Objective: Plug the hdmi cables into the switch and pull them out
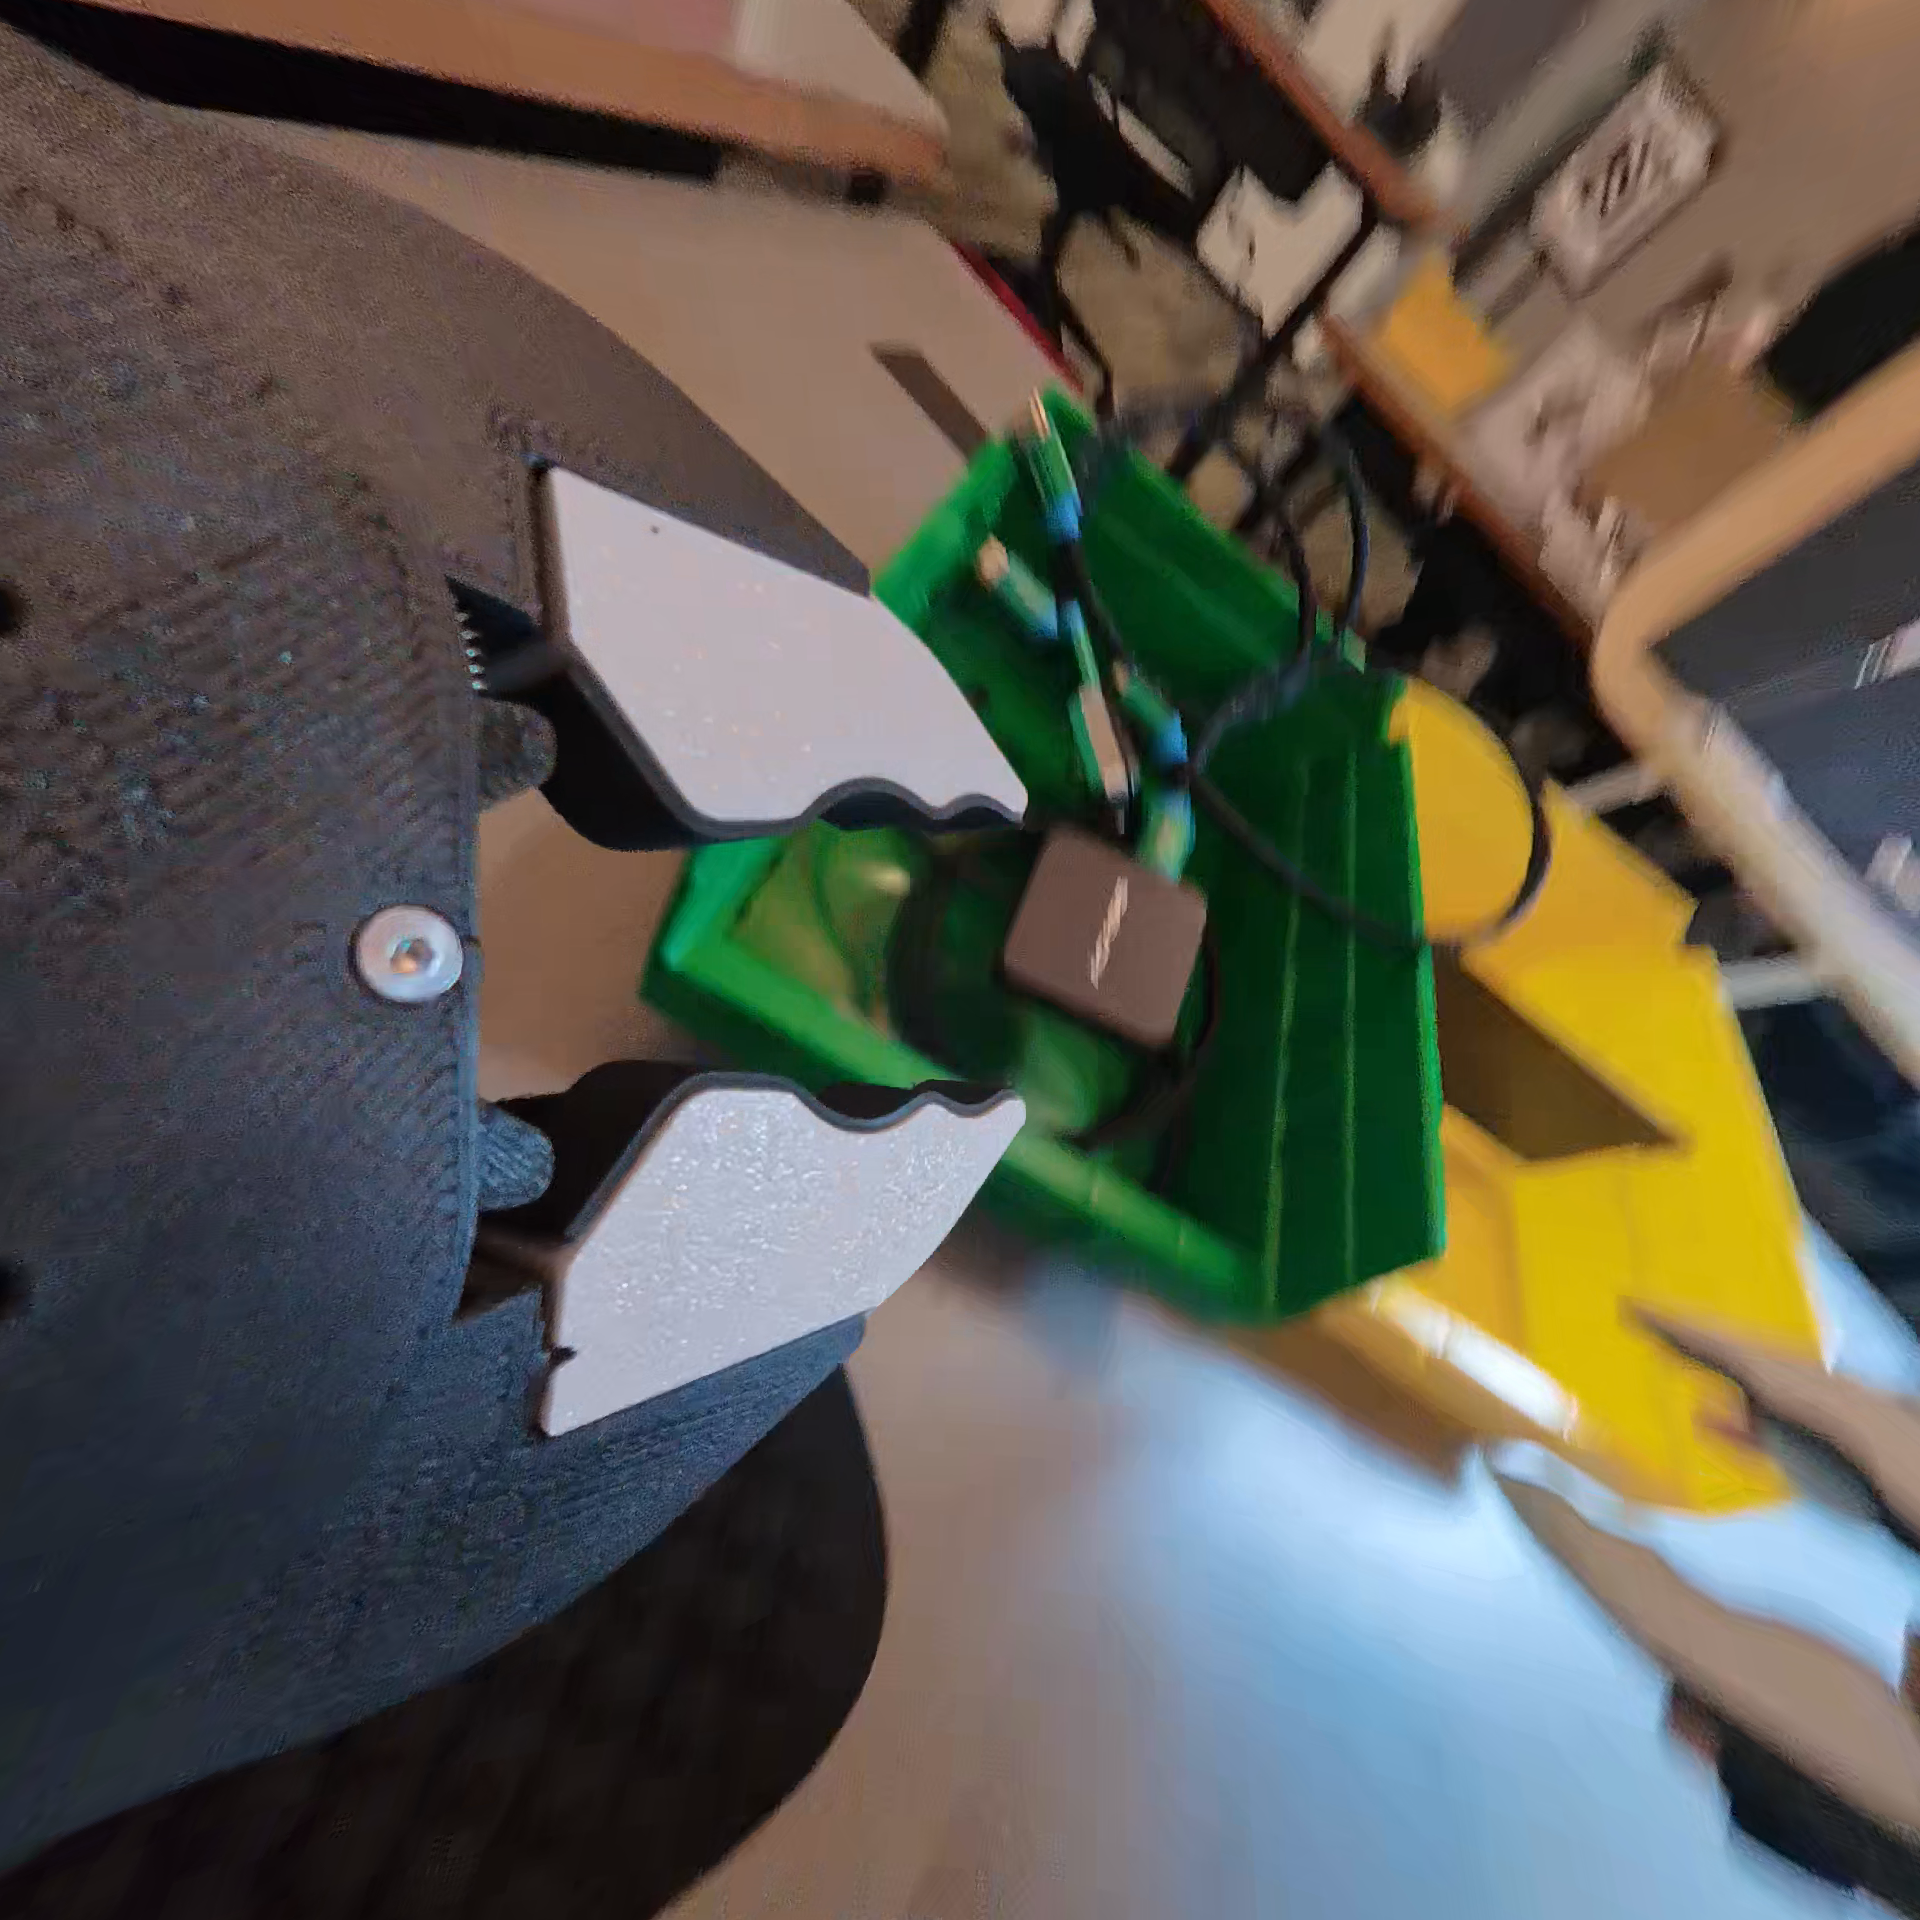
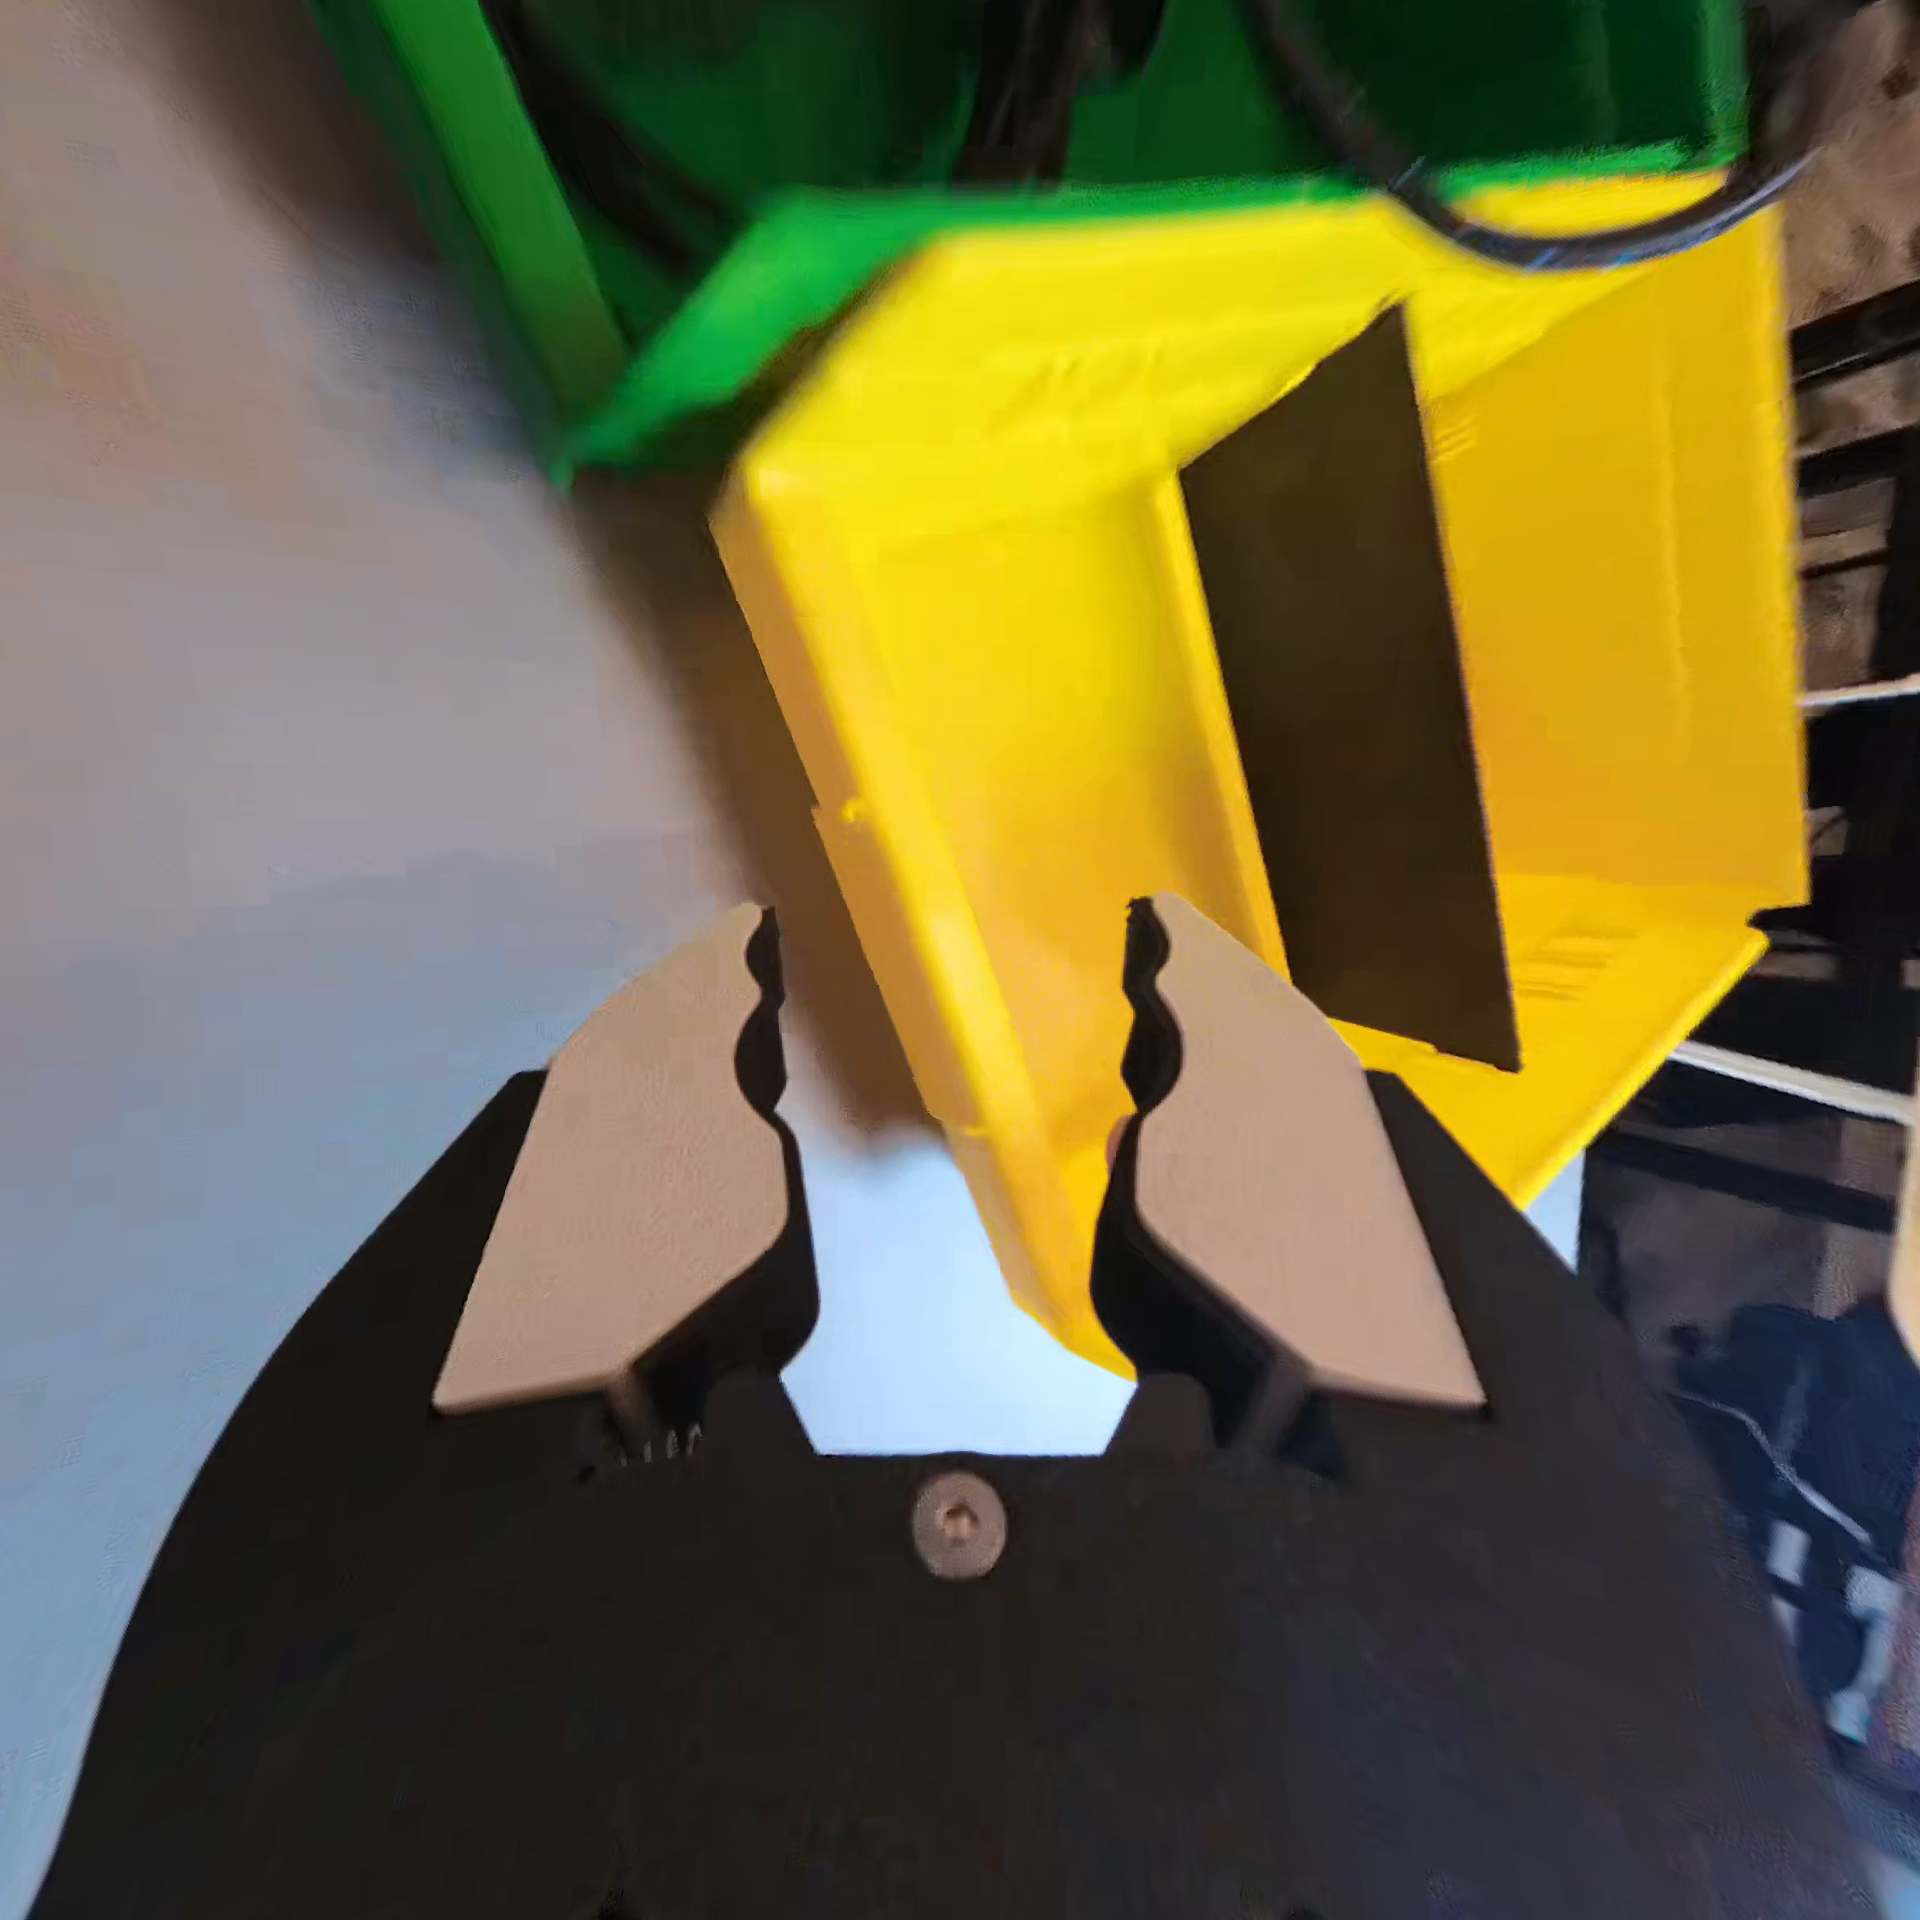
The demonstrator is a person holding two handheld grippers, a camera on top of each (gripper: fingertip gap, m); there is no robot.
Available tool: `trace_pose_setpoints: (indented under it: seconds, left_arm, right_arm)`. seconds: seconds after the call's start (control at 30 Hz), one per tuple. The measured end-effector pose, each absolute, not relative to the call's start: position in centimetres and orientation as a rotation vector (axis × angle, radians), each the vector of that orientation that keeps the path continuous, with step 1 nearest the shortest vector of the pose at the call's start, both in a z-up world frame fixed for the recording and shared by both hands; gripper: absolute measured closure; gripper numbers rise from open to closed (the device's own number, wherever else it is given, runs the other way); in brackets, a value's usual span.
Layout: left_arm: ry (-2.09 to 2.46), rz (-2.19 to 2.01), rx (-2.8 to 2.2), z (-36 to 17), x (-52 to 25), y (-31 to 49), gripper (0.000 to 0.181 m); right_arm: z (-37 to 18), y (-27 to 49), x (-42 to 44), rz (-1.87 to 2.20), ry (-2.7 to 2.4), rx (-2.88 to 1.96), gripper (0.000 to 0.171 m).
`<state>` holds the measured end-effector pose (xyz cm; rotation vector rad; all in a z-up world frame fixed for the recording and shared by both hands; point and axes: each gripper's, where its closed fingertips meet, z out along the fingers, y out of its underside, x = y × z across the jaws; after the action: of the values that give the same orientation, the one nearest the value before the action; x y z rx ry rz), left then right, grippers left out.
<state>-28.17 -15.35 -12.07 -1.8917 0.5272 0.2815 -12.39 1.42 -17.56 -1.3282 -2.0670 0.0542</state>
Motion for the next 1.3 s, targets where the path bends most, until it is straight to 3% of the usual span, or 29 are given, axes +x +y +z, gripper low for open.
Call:
trace_pose_setpoints:
  seconds: [0.03,0.23,0.3,0.63,1.07,1.13,1.3]
  left_arm:
    - [0.613,0.263,-1.949,-13.2,-26.6,-15.0,0.135]
    - [0.995,0.475,-2.144,-20.9,-25.2,-11.2,0.135]
    - [1.025,0.442,-2.177,-22.2,-25.4,-10.6,0.147]
    - [1.063,0.432,-2.115,-22.3,-24.6,-10.6,0.149]
    - [0.939,0.460,-2.155,-22.3,-26.2,-5.8,0.148]
    - [0.886,0.478,-2.150,-22.2,-27.5,-4.6,0.146]
    - [0.727,0.438,-2.135,-20.5,-29.4,-4.6,0.139]
  right_arm:
    - [-18.7,2.3,-12.4,0.001,-2.125,-1.322,0.108]
    - [-23.1,3.1,-13.0,-0.104,-2.277,-1.248,0.140]
    - [-23.0,2.7,-11.8,-0.111,-2.271,-1.301,0.140]
    - [-22.5,-0.6,1.9,-0.146,-2.032,-1.593,0.140]
    - [-22.7,10.9,8.5,-0.361,-1.752,-1.762,0.140]
    - [-22.1,12.2,8.9,-0.374,-1.650,-1.756,0.132]
    - [-18.1,8.6,6.3,0.132,-1.430,-1.699,0.125]
